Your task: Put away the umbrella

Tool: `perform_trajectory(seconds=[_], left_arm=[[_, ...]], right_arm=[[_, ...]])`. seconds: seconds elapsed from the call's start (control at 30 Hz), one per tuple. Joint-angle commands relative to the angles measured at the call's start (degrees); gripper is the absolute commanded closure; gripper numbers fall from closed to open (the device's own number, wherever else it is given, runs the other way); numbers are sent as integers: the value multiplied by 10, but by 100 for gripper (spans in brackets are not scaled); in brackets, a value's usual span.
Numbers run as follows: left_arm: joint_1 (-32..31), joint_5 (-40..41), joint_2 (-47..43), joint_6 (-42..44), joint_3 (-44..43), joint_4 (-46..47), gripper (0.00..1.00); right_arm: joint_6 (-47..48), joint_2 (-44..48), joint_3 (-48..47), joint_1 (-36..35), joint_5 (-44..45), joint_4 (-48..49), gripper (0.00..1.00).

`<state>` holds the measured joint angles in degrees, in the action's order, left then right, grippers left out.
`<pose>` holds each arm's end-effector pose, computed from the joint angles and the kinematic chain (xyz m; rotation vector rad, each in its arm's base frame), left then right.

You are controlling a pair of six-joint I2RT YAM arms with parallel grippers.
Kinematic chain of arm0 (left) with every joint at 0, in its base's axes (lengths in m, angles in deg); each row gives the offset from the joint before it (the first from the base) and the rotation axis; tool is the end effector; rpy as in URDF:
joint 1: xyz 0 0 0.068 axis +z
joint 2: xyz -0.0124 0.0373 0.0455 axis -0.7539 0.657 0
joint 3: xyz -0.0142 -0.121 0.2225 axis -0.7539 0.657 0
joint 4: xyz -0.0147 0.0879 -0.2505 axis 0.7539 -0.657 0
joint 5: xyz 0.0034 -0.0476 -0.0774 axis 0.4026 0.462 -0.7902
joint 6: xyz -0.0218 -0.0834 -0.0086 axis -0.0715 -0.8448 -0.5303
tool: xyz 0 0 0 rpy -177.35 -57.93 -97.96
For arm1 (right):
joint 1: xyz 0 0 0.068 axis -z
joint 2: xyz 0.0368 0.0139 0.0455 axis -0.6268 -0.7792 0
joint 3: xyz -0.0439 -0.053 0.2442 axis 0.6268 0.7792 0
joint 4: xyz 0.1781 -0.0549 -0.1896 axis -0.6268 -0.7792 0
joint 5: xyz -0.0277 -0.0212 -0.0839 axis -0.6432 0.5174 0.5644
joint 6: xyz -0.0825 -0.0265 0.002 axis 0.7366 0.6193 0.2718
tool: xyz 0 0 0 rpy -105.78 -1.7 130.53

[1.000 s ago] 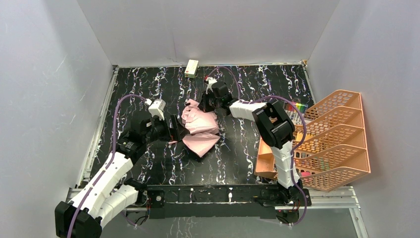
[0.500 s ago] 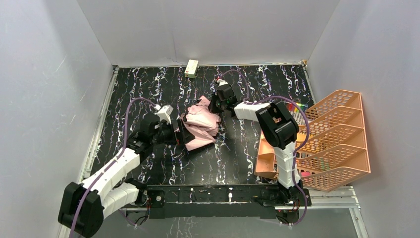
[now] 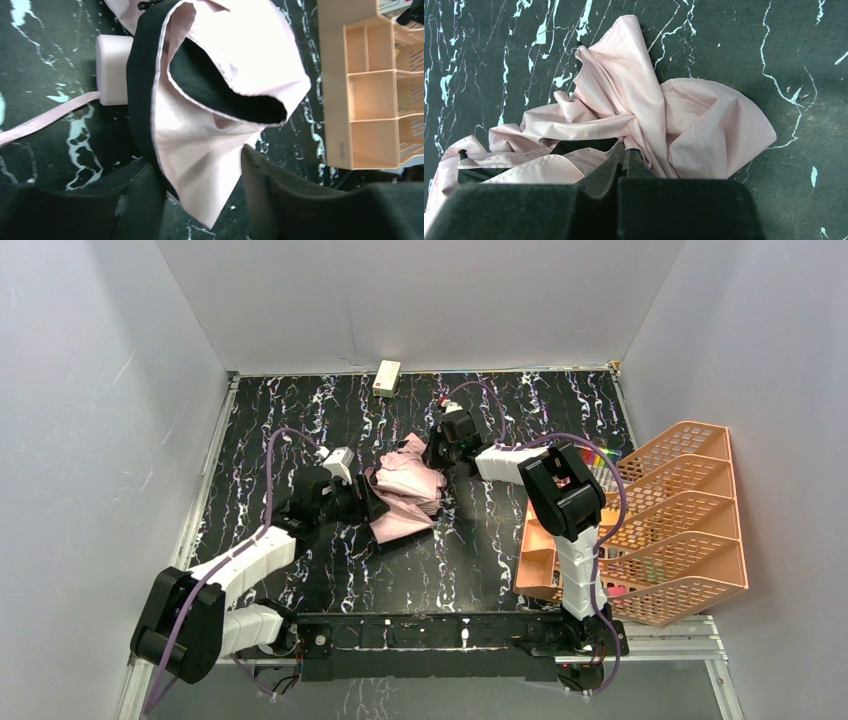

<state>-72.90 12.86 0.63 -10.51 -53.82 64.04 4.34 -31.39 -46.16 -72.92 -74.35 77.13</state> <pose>0.2556 -0.1384 0.1702 0.0899 2.1014 -0.8888 0.4022 0.2782 0.1026 -0.1215 2.2200 0.7048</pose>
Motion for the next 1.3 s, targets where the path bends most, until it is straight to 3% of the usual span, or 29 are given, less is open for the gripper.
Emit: perform_trajectory(seconds=[0.0,0.13,0.23,0.5,0.63,0.97,1.07,1.23,1.27], left_arm=[[-1,-46,21,10,3,71,59],[-2,-77,9,7,10,78,88],[-2,-89,-45,3,10,50,100],[-28,-154,-185,23,-13,-59,100],[-42,-197,-190,30,-19,-84,100],[-76,-192,-167,47,-97,-122,100],[-81,-184,-138,74,-148,-180,88],[-81,-68,-149,58,-134,-234,46],[-81,-51,-155,50,-127,-245,42]], right_arm=[[16,-2,16,4,-9,-53,100],[19,-5,13,7,-11,-58,100],[23,-9,11,9,-13,-63,100],[27,-19,7,13,-22,-66,100],[26,-25,3,14,-26,-67,100],[35,-36,-1,14,-46,-75,100],[36,-38,-1,13,-55,-76,100],[37,-38,-4,13,-60,-79,100],[38,-38,-5,13,-61,-79,100]])
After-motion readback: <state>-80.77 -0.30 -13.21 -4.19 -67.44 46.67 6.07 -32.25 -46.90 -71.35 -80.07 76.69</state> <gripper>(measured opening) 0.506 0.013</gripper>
